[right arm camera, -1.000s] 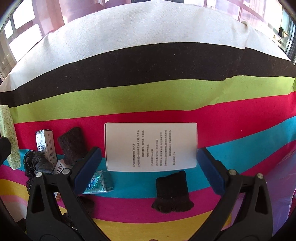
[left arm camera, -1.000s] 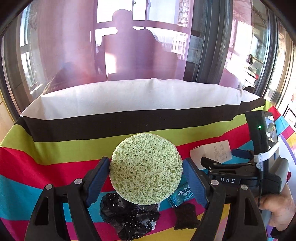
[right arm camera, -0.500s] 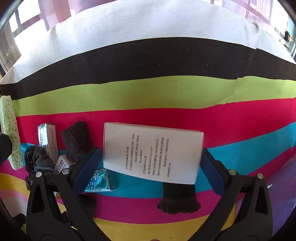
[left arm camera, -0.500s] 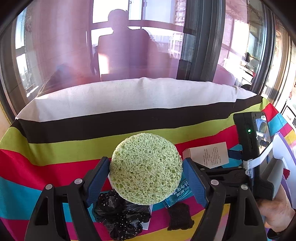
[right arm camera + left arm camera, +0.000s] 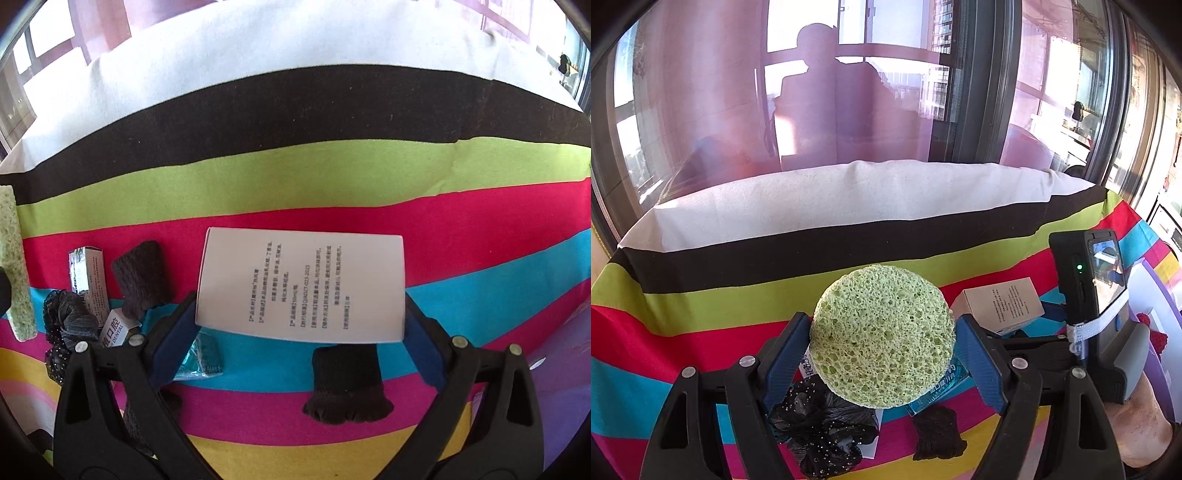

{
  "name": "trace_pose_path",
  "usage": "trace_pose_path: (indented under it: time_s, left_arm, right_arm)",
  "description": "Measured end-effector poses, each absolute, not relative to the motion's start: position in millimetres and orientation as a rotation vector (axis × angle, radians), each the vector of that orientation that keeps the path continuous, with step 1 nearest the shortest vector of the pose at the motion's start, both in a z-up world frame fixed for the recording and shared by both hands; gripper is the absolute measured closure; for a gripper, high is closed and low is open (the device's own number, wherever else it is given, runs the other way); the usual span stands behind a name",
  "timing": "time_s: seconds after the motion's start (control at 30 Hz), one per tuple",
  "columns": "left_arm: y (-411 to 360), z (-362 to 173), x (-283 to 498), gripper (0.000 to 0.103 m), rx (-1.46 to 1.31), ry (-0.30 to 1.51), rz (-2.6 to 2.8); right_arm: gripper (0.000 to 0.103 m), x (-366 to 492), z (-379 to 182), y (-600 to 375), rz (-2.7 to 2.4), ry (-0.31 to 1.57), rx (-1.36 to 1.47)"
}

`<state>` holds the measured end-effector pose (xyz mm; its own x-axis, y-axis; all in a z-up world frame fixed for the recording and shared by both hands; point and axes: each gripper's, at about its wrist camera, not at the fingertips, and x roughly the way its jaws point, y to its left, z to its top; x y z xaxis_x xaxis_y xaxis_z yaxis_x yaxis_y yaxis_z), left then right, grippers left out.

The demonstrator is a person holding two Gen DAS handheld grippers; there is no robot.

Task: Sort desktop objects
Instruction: 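Carry the sponge and leaflet into the purple box, opening both tools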

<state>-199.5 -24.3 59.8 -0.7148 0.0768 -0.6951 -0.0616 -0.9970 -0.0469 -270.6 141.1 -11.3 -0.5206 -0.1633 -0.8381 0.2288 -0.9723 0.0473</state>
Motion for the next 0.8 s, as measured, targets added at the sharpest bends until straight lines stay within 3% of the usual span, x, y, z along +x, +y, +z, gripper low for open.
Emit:
trace_pose_path:
  time_s: [0.53, 0.6, 0.8]
  left_arm:
    - [47.3, 103.6, -165.6, 0.023, -0.926, 0.015, 2.709]
    - [64.7, 110.5, -156.9, 0.023, -0.881, 0.016, 2.660]
    - [127.3, 118.4, -131.6, 0.023, -0.768, 0.040, 2.495]
  right_arm:
    - [0.004, -193.2, 91.9, 237.9, -2.617, -0.062, 1.149]
    - [0.004, -163.3, 124.2, 255.9, -2.637, -0.062, 1.113]
    - [0.004, -139.3, 123.8, 315.1, -2.681, -0.099, 1.070]
